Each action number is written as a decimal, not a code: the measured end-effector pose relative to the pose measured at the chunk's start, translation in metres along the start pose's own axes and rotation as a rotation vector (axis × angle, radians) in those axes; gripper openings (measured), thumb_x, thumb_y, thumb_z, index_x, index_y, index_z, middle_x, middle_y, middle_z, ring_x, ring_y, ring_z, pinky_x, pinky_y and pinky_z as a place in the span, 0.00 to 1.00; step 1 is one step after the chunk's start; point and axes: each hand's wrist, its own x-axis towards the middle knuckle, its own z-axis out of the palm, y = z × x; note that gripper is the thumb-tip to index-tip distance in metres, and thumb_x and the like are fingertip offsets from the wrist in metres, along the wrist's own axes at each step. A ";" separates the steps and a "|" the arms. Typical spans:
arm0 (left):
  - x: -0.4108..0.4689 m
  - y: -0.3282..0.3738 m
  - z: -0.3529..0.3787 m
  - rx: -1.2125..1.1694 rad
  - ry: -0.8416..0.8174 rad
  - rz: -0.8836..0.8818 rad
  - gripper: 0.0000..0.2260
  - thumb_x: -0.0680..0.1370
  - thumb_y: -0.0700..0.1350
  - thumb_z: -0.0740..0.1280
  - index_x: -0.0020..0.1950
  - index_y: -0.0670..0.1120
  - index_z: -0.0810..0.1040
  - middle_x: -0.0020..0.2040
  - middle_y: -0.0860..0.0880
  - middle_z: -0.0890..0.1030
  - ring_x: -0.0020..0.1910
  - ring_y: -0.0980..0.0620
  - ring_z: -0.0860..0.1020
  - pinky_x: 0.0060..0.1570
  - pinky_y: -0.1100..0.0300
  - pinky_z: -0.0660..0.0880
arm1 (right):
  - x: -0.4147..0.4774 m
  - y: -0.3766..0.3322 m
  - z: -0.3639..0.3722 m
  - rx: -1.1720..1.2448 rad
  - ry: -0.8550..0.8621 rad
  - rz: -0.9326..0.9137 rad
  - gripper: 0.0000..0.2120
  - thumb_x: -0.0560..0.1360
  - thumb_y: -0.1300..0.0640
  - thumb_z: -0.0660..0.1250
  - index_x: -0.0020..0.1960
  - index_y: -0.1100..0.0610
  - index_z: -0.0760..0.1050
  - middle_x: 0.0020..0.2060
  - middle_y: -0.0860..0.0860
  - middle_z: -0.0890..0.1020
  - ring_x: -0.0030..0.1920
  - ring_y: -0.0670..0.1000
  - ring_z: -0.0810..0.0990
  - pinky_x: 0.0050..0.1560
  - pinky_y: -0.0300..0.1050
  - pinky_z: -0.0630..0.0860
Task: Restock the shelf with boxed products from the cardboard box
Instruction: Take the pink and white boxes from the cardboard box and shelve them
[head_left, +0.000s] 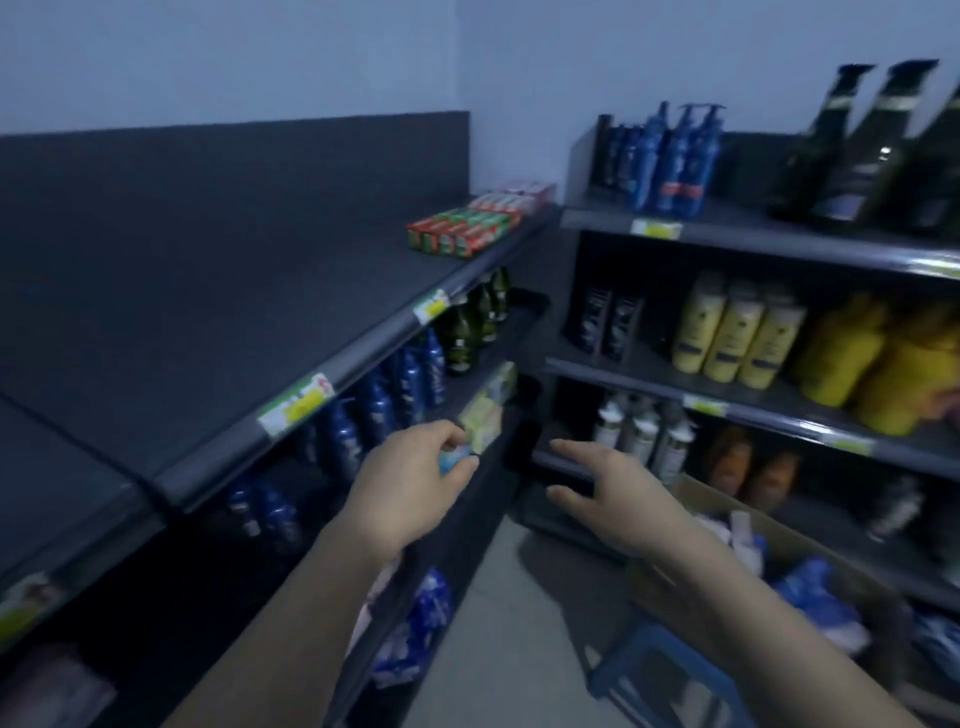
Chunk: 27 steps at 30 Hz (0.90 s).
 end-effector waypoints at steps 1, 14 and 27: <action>0.010 0.011 0.018 -0.013 -0.031 0.014 0.13 0.78 0.55 0.64 0.60 0.52 0.77 0.57 0.56 0.80 0.56 0.56 0.77 0.57 0.55 0.75 | -0.006 0.021 -0.003 -0.003 0.005 0.050 0.27 0.78 0.48 0.65 0.75 0.51 0.63 0.71 0.47 0.70 0.71 0.47 0.67 0.65 0.35 0.62; 0.127 0.110 0.221 -0.058 -0.512 0.163 0.12 0.76 0.54 0.66 0.57 0.52 0.78 0.53 0.56 0.80 0.53 0.55 0.78 0.55 0.54 0.76 | -0.049 0.234 -0.004 0.171 0.071 0.643 0.25 0.76 0.51 0.67 0.72 0.51 0.68 0.69 0.48 0.73 0.70 0.50 0.69 0.65 0.42 0.66; 0.297 0.138 0.380 -0.025 -0.807 0.181 0.09 0.76 0.49 0.68 0.53 0.48 0.80 0.49 0.51 0.82 0.49 0.52 0.79 0.53 0.56 0.76 | 0.031 0.386 0.004 0.323 0.100 0.975 0.23 0.77 0.53 0.66 0.71 0.52 0.69 0.65 0.51 0.77 0.50 0.49 0.77 0.48 0.39 0.68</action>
